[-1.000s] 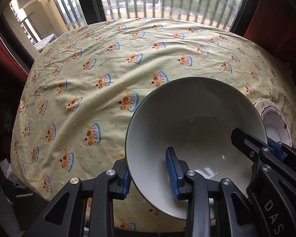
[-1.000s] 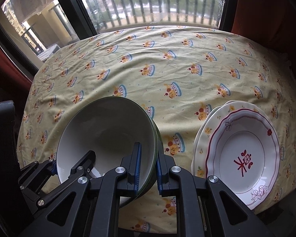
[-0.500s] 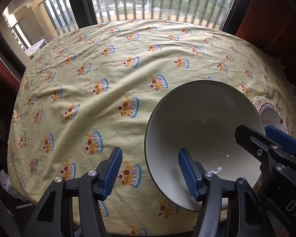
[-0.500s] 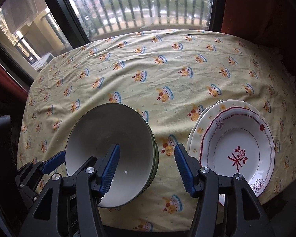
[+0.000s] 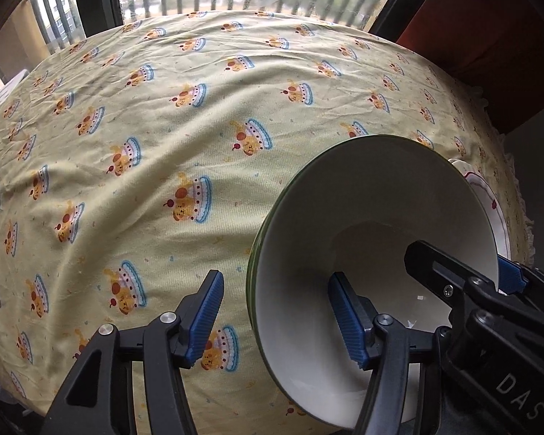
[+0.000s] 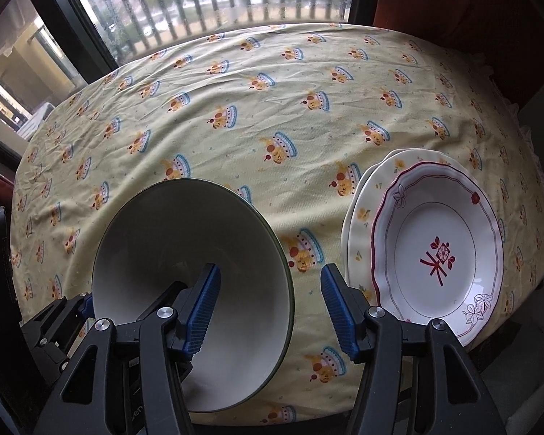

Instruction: Organize plates and bowls

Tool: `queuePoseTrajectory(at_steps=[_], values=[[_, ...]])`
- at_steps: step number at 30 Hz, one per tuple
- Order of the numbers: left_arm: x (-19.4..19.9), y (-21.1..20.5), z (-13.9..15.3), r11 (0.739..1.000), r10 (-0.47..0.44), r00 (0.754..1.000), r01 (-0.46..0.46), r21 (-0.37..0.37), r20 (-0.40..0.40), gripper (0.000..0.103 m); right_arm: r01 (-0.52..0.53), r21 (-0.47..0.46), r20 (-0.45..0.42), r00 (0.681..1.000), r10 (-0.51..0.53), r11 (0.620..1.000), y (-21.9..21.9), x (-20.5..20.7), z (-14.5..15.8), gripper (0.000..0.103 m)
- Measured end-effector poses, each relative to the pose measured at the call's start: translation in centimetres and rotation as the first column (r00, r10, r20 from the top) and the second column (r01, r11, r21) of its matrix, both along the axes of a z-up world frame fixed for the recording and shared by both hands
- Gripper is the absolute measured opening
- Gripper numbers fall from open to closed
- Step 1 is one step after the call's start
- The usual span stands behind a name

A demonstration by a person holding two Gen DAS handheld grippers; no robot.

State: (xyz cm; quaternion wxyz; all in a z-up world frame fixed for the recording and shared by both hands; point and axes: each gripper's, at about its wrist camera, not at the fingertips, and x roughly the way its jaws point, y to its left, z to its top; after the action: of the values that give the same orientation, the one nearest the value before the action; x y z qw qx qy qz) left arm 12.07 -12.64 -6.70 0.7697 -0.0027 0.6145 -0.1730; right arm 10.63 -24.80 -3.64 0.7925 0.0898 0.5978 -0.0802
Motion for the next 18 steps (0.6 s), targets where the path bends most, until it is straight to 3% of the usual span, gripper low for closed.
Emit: queuePoseTrajectory(at_steps=[11,18], values=[[0.9,0.1,-0.6,0.996,-0.023,0.998,0.018,-0.091,-0.057,0.062,0.093,0.037,-0.035,0.995,-0.091,0.995,-0.9,0.3,-1.3,0.061],[0.8,-0.2,-0.5,0.997,-0.014,0.998,0.01,-0.071,-0.063,0.063,0.09,0.108,-0.048,0.995,-0.085,0.99,-1.4,0.9,-2.4,0.061]])
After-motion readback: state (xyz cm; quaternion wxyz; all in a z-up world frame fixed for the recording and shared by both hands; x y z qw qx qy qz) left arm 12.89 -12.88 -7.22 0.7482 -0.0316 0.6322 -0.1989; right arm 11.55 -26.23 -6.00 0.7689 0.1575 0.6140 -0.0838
